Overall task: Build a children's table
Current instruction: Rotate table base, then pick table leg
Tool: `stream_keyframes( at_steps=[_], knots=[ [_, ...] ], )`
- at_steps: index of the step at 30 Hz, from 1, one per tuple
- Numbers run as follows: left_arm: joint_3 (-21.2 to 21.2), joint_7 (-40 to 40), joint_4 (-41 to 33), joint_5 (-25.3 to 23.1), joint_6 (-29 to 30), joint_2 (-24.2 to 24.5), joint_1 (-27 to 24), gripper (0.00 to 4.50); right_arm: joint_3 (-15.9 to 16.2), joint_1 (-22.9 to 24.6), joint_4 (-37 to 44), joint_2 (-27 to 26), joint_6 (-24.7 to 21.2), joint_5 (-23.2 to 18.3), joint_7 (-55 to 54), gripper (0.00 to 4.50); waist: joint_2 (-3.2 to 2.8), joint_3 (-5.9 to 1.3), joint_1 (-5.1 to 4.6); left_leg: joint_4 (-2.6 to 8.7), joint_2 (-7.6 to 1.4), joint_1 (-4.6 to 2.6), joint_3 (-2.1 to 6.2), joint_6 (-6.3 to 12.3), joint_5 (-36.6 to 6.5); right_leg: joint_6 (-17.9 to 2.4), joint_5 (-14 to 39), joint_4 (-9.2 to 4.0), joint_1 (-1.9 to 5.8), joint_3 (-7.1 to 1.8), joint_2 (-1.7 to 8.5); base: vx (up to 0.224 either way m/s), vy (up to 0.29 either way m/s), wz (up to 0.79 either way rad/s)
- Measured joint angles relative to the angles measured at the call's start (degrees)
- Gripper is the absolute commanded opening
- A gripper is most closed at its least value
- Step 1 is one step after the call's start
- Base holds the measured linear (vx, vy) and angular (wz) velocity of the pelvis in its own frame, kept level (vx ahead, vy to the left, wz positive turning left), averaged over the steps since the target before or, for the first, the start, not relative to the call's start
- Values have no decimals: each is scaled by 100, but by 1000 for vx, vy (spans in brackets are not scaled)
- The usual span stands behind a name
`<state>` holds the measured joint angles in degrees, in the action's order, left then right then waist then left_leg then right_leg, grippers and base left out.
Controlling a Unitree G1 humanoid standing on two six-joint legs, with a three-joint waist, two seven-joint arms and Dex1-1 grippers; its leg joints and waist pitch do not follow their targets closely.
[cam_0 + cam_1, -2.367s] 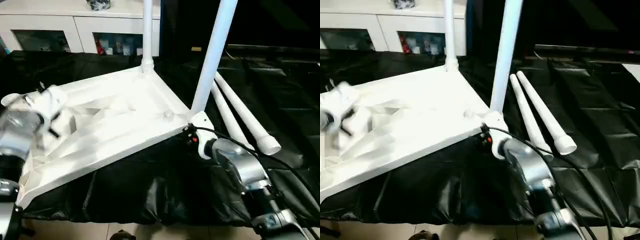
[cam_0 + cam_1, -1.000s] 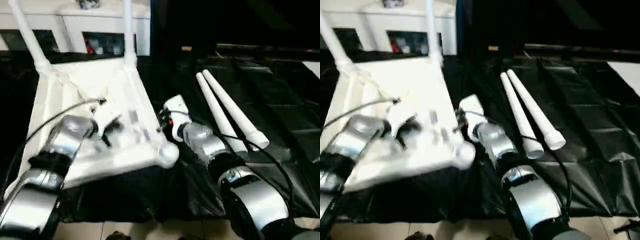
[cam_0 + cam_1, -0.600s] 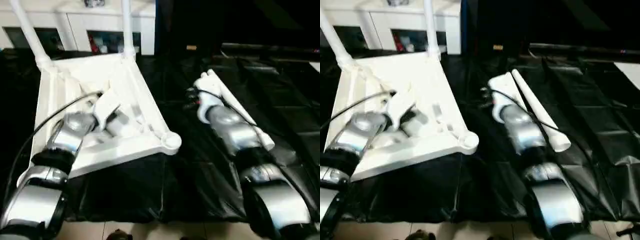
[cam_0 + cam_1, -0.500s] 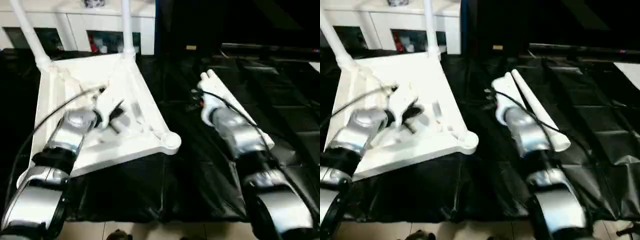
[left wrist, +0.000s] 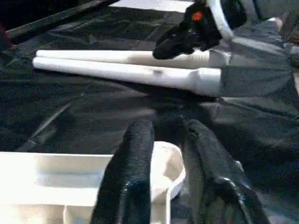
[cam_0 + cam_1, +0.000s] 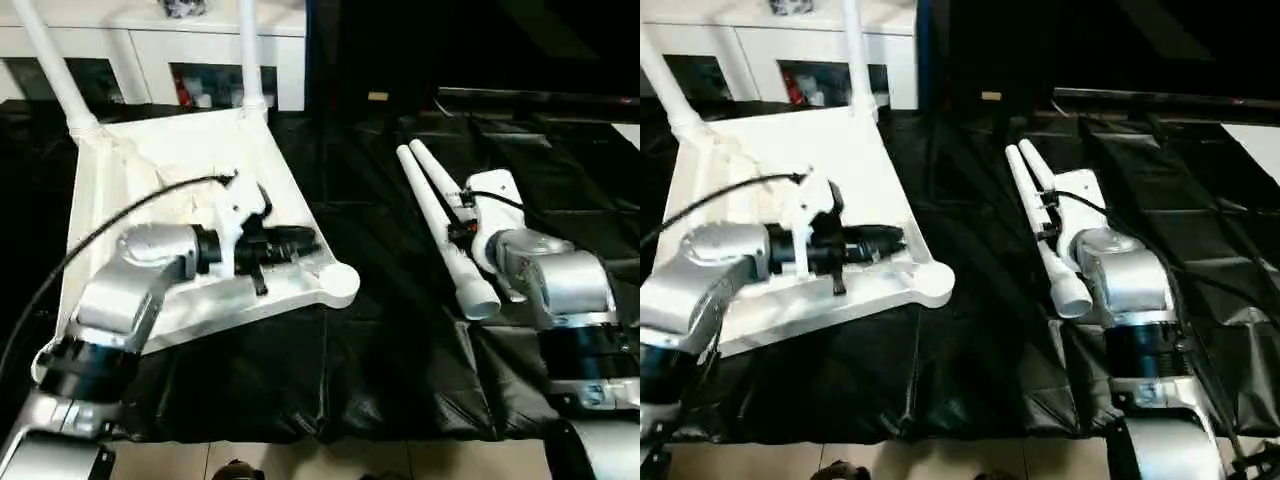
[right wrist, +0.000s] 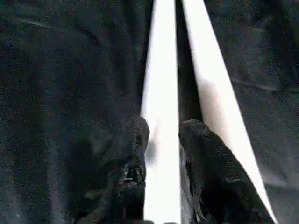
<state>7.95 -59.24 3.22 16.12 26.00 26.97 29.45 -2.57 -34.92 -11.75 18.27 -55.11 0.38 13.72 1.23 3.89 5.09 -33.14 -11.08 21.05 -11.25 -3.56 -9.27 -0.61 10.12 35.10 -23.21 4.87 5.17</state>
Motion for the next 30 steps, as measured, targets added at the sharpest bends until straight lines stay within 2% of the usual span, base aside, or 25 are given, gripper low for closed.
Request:
stream_keyframes(
  at_steps=[8,9,15,19,20,24,30],
  knots=[
    [130,-50,-317,65,414,27,-38,197,-1,-50,-522,36,1,-1,48,223,0,0,1,-2,3,3,0,0,0,-24,-15,-1,1,-6,0,0,0,0],
    [154,-51,-331,78,442,40,-50,211,0,-51,-551,43,1,-1,51,244,0,0,1,-2,3,3,0,0,0,-23,-14,-1,1,-6,0,0,0,0],
    [205,-61,-536,106,570,101,-85,251,45,-338,-1345,152,280,2,151,282,1,-1,-6,-6,3,2,-1,0,0,-23,-14,1,1,-9,-1,0,0,0],
    [262,-56,-594,50,571,187,-87,280,307,-479,-1943,245,324,48,409,298,1,-1,-4,-8,3,3,-1,0,0,-24,-15,4,1,-9,-1,0,0,0],
    [277,-43,-594,23,565,188,-87,280,314,-482,-2045,245,321,46,463,298,1,-1,1,-9,3,3,-1,1,0,-24,-15,4,2,-9,-1,0,0,0],
    [324,-27,-594,-13,541,204,-87,311,312,-614,-2306,283,322,18,656,248,4,-2,1,-33,1,4,0,2,0,-24,-15,15,4,-11,-1,0,0,0],
    [328,-45,-641,-12,543,301,-86,311,301,-847,-2838,388,441,-25,813,203,6,-2,2,-42,0,4,0,2,-1,-25,-16,21,5,-13,0,0,0,0]
  ],
)
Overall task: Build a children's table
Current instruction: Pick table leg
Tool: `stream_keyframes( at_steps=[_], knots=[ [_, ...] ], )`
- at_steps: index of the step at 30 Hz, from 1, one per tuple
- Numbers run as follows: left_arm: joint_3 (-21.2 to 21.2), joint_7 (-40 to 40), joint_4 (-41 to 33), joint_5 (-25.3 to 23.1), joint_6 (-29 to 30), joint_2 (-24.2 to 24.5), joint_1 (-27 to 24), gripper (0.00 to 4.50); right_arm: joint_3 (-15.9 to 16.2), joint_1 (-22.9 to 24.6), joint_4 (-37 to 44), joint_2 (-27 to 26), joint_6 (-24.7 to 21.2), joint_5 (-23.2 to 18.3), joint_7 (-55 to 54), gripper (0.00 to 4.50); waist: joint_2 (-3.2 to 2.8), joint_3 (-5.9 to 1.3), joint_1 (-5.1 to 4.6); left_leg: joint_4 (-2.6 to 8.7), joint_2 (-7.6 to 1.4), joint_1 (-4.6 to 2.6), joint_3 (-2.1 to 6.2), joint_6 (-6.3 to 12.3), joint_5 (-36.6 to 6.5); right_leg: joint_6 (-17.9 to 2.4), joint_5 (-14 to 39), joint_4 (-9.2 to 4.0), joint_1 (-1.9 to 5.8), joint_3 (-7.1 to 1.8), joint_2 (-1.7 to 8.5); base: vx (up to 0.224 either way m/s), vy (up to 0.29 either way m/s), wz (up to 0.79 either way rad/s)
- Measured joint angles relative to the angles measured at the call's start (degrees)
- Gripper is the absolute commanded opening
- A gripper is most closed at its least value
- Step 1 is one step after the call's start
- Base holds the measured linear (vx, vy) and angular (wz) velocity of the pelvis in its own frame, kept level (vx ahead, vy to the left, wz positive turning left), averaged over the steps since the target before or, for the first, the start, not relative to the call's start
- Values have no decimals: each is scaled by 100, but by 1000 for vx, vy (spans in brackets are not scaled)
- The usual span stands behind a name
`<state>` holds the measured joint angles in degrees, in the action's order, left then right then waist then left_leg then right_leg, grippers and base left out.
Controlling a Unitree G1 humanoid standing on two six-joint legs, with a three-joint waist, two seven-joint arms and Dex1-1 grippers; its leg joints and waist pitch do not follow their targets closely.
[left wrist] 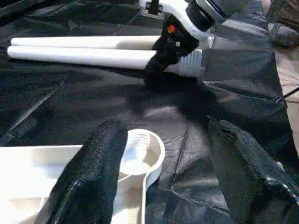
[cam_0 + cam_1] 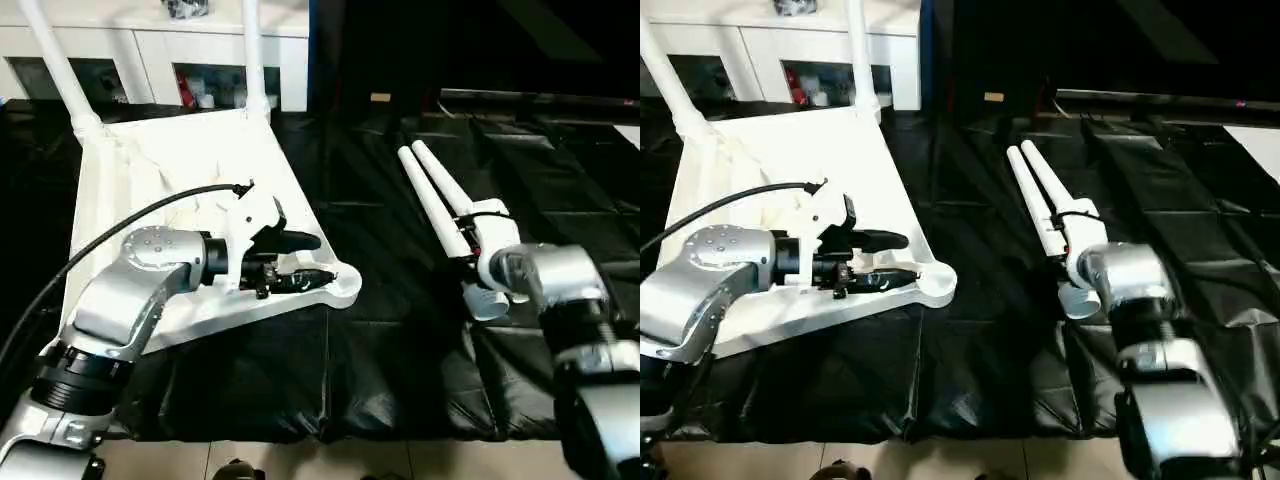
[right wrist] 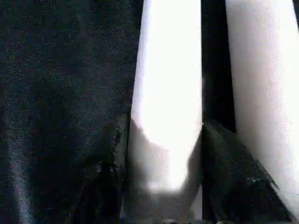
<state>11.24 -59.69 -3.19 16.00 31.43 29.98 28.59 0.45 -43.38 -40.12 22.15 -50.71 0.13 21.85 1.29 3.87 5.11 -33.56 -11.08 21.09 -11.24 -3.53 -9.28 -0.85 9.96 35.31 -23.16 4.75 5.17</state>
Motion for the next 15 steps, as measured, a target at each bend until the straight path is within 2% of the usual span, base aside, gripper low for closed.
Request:
stream_keyframes(
  at_steps=[3,8,11,13,15],
  knots=[
    [2,-11,4,3,0,3,15,311,-67,-78,-153,-2,19,-57,28,189,0,0,0,-2,0,0,0,0,0,0,0,3,0,0,0,0,0,0],
    [-32,120,284,-26,-102,-46,218,311,-494,-120,-383,-20,195,-283,-88,186,-1,0,4,-8,0,3,1,0,0,0,-2,6,0,-1,0,0,0,0],
    [-232,509,627,-97,-148,-322,442,311,-959,-118,-303,-160,419,-700,20,186,-5,2,3,-11,0,5,2,0,0,-2,-8,7,-2,-1,0,0,0,0],
    [-379,796,828,-73,-96,-573,650,339,-1244,-108,-97,-271,526,-1036,241,186,-8,2,0,-11,0,5,3,0,0,-3,-9,7,-3,-1,0,0,0,0],
    [-607,1167,1112,37,99,-928,912,346,-1475,-95,247,-405,540,-1420,557,186,-8,2,5,-11,-1,8,3,1,1,-4,-10,7,-4,1,-1,0,0,0]
  ],
)
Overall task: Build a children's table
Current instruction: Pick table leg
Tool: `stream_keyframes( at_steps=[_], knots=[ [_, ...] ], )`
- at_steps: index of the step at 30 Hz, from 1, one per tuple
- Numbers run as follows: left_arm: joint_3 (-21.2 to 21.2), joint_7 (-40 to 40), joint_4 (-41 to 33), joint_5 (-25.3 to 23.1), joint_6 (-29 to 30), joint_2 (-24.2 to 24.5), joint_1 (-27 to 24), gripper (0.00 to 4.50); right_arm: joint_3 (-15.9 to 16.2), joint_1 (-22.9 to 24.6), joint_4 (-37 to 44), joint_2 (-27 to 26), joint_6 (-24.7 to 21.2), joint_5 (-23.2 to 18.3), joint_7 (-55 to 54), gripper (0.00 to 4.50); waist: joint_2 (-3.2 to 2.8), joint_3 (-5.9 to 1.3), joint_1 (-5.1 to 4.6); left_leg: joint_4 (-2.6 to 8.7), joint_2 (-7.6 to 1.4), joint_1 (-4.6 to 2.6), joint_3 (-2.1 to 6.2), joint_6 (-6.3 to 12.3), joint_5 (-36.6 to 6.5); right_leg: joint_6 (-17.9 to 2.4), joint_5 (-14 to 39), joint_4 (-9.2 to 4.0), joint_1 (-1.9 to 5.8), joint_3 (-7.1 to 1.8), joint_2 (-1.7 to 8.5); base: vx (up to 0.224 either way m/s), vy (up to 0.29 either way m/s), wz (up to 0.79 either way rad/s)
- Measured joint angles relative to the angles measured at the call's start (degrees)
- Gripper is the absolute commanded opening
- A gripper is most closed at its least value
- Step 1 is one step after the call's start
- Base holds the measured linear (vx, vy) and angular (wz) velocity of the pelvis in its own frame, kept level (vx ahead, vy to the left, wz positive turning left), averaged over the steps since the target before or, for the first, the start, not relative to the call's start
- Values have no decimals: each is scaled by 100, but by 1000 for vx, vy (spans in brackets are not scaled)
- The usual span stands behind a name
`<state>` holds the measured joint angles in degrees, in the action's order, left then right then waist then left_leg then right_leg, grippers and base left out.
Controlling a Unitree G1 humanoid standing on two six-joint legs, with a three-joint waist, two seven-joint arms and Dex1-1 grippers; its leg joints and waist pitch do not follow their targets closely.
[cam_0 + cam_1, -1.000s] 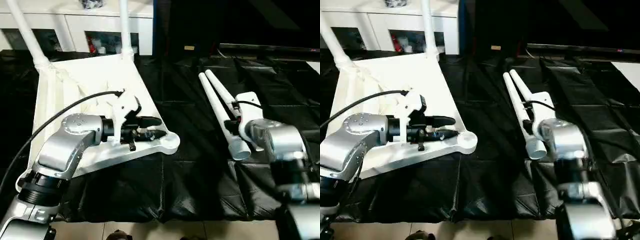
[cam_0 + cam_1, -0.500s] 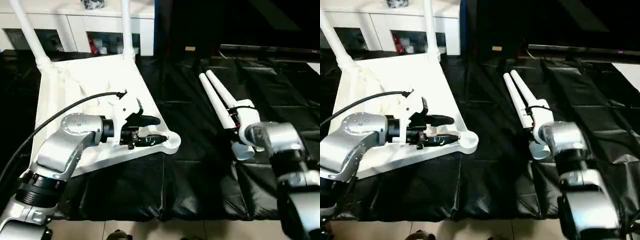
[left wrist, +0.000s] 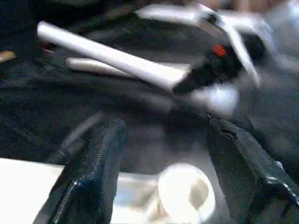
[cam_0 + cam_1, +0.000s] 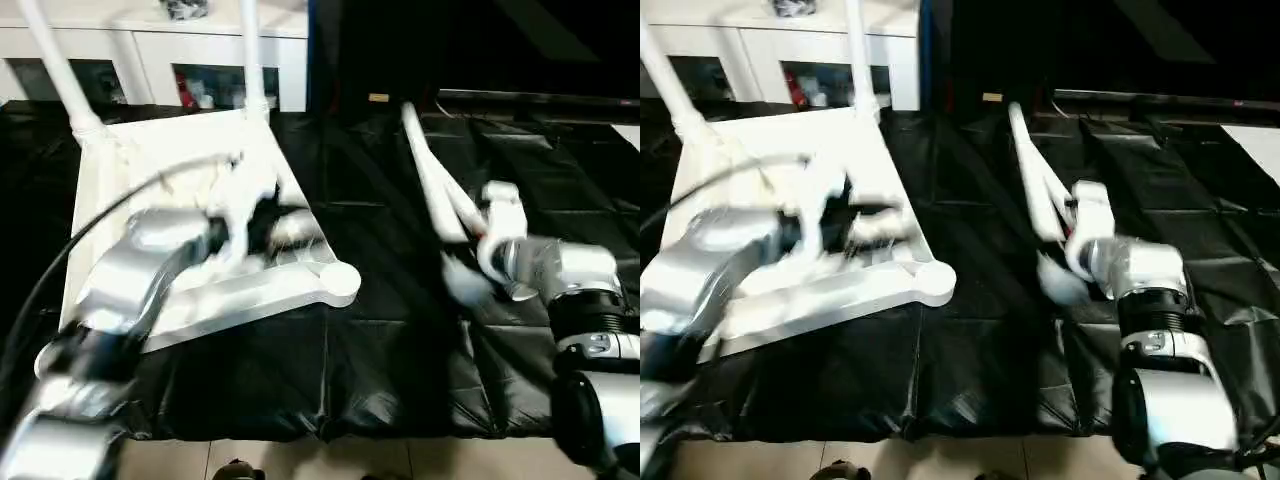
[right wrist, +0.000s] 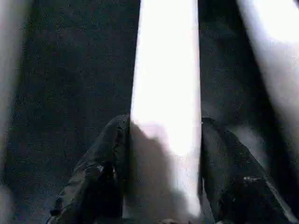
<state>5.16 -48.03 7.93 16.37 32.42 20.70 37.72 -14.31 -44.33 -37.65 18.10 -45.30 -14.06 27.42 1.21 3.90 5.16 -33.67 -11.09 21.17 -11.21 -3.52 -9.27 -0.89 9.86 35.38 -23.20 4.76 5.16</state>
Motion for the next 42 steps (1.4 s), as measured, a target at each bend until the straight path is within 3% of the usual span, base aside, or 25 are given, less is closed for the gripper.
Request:
stream_keyframes(
  at_steps=[4,9,18,22,26,29,32,34,42],
  knots=[
    [-218,387,343,285,162,-449,376,391,-32,157,736,-216,152,-536,667,186,1,-1,36,-1,-1,3,0,7,-3,0,1,-8,1,2,0,0,0,0],
    [-815,876,994,778,526,-1081,762,434,-81,732,1822,-648,130,-1467,1580,186,2,-1,129,-15,-2,25,2,19,-8,0,1,-13,-6,9,2,0,0,0],
    [-1325,1265,1118,1362,926,-1596,1009,450,152,1188,2866,-698,-157,-2073,2097,186,4,-2,237,-22,-2,23,6,20,-9,2,0,-19,7,15,7,0,0,0],
    [-1543,1375,1106,1730,1058,-1831,1023,450,338,1268,3033,-666,-197,-2121,2178,186,5,-1,274,-21,-2,24,7,20,-9,3,0,-20,5,17,7,0,0,0],
    [-1612,1389,1029,1799,1138,-1835,1038,450,371,1277,3075,-623,-201,-2122,2178,186,5,-1,294,-20,-3,25,10,20,-9,8,3,-22,5,21,7,0,0,0],
    [-1663,1548,1026,1824,1190,-1854,1038,414,454,1280,3083,-611,-184,-2101,2139,186,6,-1,296,-20,-2,28,10,20,-9,8,3,-26,5,21,7,0,0,0],
    [-1664,2036,1029,1763,1247,-1984,1056,411,758,1280,3218,-628,40,-1742,1842,186,7,-1,295,-19,-2,30,13,19,-9,10,4,-27,5,22,7,0,0,0],
    [-1675,2363,1049,1698,1232,-2089,1092,375,908,1277,3307,-723,189,-1533,1597,186,8,-1,295,-19,-2,30,14,19,-9,17,7,-27,5,23,7,0,0,0],
    [-1801,2901,1186,1498,873,-2210,1139,328,1246,1276,3315,-1093,687,-1025,932,186,8,-1,289,-13,-2,34,16,20,-10,33,15,-34,4,26,7,0,0,0]
  ],
)
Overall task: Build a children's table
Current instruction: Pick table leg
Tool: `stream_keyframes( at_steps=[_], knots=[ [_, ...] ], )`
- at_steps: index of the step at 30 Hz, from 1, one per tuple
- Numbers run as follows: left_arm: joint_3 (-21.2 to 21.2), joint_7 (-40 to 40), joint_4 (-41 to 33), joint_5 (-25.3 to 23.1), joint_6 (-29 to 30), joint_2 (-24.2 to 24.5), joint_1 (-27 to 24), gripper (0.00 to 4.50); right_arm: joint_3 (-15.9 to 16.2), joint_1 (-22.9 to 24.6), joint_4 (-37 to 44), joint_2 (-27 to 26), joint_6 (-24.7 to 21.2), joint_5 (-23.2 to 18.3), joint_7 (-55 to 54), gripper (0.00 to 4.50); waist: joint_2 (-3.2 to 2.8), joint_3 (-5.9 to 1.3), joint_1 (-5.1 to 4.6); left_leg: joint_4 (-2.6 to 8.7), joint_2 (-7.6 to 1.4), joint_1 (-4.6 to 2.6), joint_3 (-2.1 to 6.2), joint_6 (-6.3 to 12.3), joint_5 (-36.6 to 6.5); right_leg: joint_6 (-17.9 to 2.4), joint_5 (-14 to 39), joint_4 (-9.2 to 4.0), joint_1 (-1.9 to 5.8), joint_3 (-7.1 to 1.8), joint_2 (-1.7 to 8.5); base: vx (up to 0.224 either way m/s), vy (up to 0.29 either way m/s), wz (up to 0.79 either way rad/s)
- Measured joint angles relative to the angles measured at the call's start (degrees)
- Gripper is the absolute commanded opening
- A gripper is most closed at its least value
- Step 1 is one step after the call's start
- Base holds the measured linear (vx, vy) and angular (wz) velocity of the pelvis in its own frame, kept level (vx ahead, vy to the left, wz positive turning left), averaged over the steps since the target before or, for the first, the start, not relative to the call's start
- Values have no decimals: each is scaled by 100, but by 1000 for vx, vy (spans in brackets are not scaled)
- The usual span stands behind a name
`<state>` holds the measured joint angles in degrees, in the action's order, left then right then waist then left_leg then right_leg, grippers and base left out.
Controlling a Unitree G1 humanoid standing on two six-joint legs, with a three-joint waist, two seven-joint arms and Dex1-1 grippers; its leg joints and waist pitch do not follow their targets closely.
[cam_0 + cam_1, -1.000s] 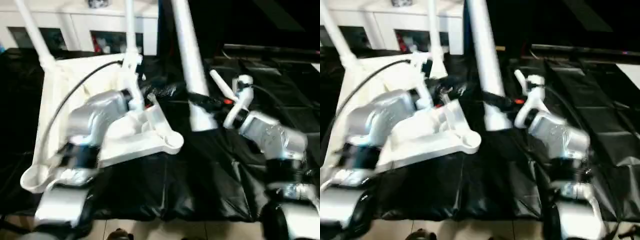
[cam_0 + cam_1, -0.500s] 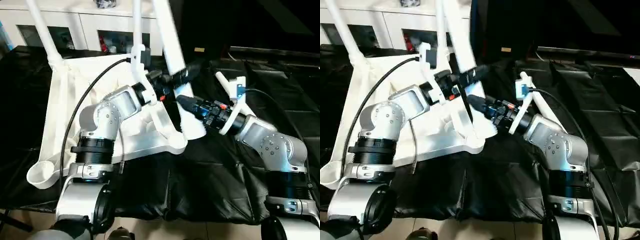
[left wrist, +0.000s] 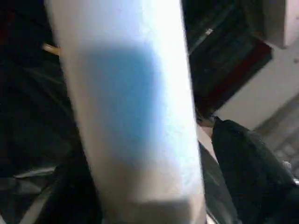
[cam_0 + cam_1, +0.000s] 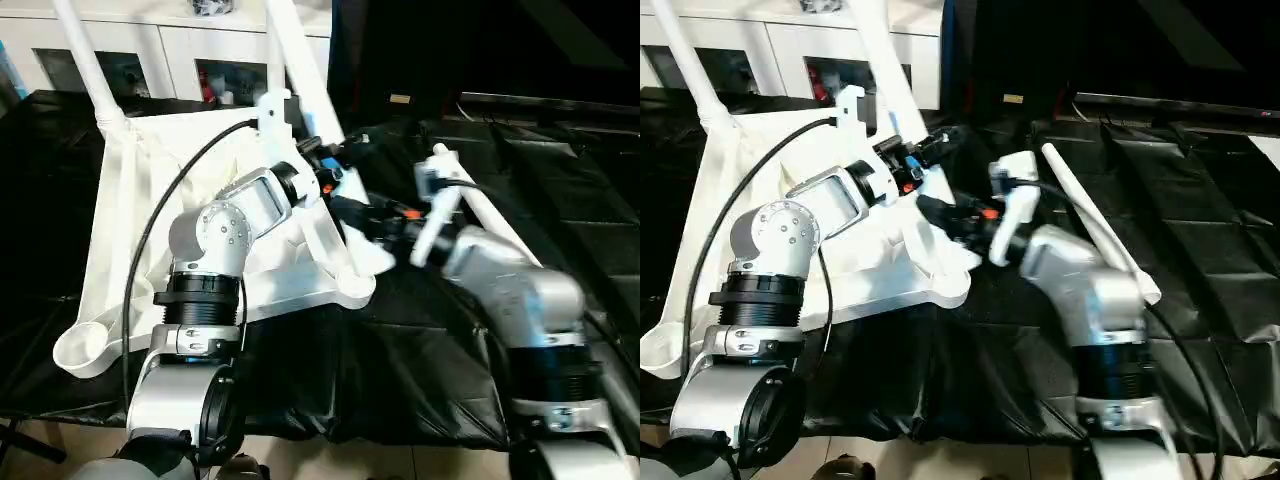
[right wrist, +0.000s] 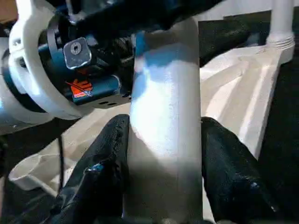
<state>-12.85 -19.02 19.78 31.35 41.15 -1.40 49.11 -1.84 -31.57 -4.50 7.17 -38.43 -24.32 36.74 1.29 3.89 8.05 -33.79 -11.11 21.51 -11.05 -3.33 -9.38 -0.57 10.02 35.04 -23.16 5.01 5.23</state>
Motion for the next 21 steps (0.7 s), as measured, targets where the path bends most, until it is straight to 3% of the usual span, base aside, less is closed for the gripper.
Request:
stream_keyframes(
  at_steps=[13,16,18,21],
  knots=[
    [-184,301,76,-67,-203,17,98,215,241,1,-9,-18,431,350,-146,186,0,0,1,-1,1,10,5,4,-3,-4,-3,-5,0,3,0,0,0,0],
    [-187,261,75,-8,-229,11,99,207,244,1,-10,-37,480,385,-156,186,0,0,0,-1,1,10,5,4,-3,-4,-3,-4,-1,3,0,0,0,0],
    [-187,222,75,17,-237,17,98,199,239,1,-10,-63,482,377,-156,242,0,0,-1,-1,1,10,5,4,-3,-5,-3,-4,-1,4,0,0,0,0],
    [-117,-133,84,45,-223,149,98,195,120,-11,-19,-43,334,101,-34,264,0,0,-1,-1,1,10,6,4,-3,-5,-3,-4,-1,4,0,0,0,0]
  ],
)
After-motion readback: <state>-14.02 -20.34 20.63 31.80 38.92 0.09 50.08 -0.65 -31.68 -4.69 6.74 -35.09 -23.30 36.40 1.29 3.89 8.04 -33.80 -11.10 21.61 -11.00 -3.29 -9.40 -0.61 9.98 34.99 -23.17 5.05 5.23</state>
